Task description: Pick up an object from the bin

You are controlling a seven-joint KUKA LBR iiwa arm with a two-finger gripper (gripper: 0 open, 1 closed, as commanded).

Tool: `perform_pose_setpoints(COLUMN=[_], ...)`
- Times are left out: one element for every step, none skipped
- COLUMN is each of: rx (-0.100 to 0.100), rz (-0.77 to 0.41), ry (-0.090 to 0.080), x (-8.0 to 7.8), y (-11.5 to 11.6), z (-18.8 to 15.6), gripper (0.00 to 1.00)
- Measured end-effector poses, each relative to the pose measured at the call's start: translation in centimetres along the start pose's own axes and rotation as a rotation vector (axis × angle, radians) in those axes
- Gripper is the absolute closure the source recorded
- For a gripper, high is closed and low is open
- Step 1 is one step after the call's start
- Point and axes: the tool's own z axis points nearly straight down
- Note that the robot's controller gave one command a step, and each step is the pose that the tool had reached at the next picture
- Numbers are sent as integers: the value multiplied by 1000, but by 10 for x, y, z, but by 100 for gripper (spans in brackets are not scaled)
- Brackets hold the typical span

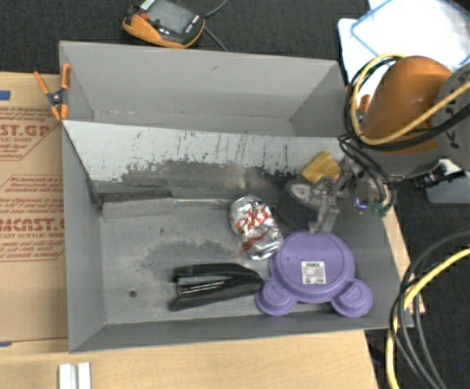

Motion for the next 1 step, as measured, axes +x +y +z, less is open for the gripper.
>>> perform_pose_setpoints(rx=[0], rz=[0], ry=[-5], x=[-1], y=[0], z=[-36], gripper=[100])
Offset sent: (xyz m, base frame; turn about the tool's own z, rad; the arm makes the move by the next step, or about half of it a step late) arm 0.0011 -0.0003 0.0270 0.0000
